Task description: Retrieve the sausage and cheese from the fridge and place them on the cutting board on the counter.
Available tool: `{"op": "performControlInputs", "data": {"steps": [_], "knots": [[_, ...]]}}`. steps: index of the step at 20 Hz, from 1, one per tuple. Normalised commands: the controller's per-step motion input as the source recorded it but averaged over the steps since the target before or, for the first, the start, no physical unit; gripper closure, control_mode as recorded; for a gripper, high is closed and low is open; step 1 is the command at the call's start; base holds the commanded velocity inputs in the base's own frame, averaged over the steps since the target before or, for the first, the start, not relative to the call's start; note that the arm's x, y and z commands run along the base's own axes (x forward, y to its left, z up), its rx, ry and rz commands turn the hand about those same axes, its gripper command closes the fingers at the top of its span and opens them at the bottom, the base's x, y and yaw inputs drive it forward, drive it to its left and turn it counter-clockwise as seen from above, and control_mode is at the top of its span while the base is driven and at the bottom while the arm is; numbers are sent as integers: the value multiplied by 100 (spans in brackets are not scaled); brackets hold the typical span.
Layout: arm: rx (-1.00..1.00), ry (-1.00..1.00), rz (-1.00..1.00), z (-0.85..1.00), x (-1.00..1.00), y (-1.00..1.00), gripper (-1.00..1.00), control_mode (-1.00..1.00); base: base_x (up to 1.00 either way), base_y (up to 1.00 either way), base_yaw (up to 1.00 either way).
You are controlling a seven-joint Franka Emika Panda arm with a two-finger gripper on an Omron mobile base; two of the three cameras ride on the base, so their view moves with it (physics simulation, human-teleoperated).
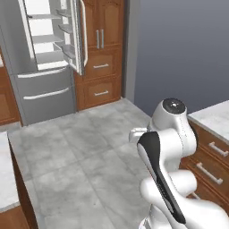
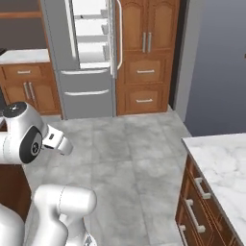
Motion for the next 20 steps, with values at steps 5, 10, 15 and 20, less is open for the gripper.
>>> {"op": "performControlInputs", "data": {"steps": [5,10,15,20], "knots": [[0,0,0,0,0,0,-100,100,94,0,0],[0,0,0,0,0,0,-100,100,91,1,3],[0,0,0,0,0,0,-100,100,87,2,11],[0,0,0,0,0,0,-100,100,87,0,15]]}}
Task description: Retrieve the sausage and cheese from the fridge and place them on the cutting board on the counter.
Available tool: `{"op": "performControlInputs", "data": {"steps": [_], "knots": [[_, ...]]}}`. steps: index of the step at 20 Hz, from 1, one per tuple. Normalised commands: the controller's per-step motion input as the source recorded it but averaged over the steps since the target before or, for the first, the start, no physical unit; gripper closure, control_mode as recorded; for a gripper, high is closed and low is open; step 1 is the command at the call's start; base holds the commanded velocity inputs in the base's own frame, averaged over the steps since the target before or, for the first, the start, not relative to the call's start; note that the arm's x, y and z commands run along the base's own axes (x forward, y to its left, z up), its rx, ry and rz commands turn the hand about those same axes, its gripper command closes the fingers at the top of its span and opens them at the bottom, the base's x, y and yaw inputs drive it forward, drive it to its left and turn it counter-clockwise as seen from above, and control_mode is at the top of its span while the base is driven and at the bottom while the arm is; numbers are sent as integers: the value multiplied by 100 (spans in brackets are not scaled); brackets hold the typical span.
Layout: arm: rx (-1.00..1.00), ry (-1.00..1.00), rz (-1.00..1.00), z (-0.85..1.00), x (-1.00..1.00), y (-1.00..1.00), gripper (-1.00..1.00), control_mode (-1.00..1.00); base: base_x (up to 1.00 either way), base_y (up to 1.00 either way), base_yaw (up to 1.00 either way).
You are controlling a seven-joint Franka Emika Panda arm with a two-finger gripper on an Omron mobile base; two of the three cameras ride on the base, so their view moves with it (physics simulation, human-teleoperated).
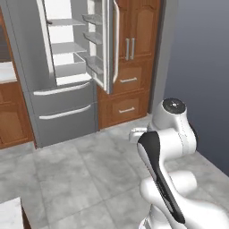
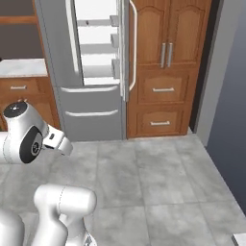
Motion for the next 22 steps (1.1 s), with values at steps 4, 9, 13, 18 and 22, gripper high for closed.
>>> {"op": "performControlInputs", "data": {"steps": [4,9,13,18,22], "knots": [[0,0,0,0,0,0,-100,100,92,0,12],[0,0,0,0,0,0,-100,100,94,0,7],[0,0,0,0,0,0,-100,100,94,0,12],[0,0,0,0,0,0,-100,100,94,0,9],[0,0,0,0,0,0,-100,100,94,0,10]]}}
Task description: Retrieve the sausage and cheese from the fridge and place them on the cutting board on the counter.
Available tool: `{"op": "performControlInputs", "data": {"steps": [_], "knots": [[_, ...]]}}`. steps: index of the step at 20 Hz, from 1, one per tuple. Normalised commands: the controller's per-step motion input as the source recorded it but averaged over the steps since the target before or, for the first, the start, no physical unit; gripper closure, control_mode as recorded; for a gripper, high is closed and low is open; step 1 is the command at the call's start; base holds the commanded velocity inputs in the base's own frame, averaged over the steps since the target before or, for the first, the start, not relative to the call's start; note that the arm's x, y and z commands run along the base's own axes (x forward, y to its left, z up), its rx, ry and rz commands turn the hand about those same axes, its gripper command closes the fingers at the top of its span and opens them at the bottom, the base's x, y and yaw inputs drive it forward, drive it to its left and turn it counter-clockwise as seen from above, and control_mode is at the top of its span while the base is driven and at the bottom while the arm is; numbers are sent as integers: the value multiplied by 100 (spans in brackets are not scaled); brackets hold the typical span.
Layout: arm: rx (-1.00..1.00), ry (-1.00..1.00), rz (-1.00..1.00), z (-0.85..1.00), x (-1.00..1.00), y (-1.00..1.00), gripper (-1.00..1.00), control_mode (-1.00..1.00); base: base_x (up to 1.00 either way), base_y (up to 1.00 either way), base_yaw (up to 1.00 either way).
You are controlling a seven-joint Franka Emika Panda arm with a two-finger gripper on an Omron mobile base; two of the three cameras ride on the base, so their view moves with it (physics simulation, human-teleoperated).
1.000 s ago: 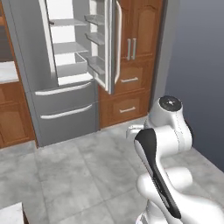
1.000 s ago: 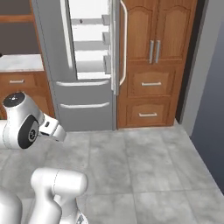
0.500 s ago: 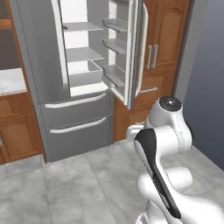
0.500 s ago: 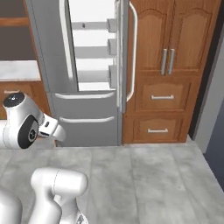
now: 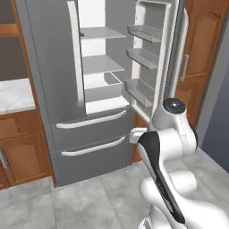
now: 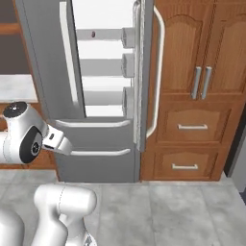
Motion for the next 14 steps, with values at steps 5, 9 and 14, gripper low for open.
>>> {"op": "performControlInputs", "data": {"steps": [5,9,14], "knots": [[0,0,0,0,0,0,-100,100,92,-3,8],[0,0,0,0,0,0,-100,100,89,-5,13],[0,0,0,0,0,0,-100,100,75,-20,19]]}}
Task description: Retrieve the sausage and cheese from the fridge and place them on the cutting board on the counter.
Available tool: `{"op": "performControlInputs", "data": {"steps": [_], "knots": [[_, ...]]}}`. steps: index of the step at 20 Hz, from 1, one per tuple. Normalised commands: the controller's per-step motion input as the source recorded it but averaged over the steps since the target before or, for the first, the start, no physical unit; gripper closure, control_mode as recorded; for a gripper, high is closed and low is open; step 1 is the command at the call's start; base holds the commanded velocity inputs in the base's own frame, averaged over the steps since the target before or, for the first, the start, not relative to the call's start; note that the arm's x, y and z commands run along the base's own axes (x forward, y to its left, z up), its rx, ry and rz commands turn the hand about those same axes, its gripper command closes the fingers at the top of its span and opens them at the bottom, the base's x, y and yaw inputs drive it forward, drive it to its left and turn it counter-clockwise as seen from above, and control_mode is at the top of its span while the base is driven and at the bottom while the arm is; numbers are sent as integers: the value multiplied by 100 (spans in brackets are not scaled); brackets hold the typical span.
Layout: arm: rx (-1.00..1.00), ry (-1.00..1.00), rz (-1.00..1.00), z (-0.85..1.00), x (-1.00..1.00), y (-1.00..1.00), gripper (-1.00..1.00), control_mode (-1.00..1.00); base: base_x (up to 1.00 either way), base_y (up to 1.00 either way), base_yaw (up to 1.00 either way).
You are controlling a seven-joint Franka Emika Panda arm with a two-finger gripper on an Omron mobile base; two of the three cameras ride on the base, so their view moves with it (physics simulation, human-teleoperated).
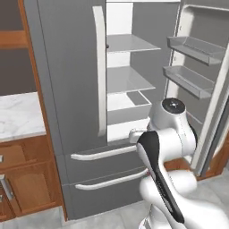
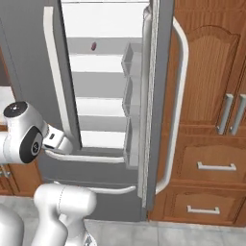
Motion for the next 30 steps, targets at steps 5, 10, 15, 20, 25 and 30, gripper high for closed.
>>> {"op": "performControlInputs", "data": {"steps": [5,10,15,20,25,30], "knots": [[0,0,0,0,0,0,-100,100,59,-36,16],[0,0,0,0,0,0,-100,100,52,-25,25],[0,0,0,0,0,0,-100,100,46,-16,27],[0,0,0,0,0,0,-100,100,54,-30,14],[0,0,0,0,0,0,-100,100,31,-23,8],[0,0,0,0,0,0,-100,100,0,-2,0]]}}
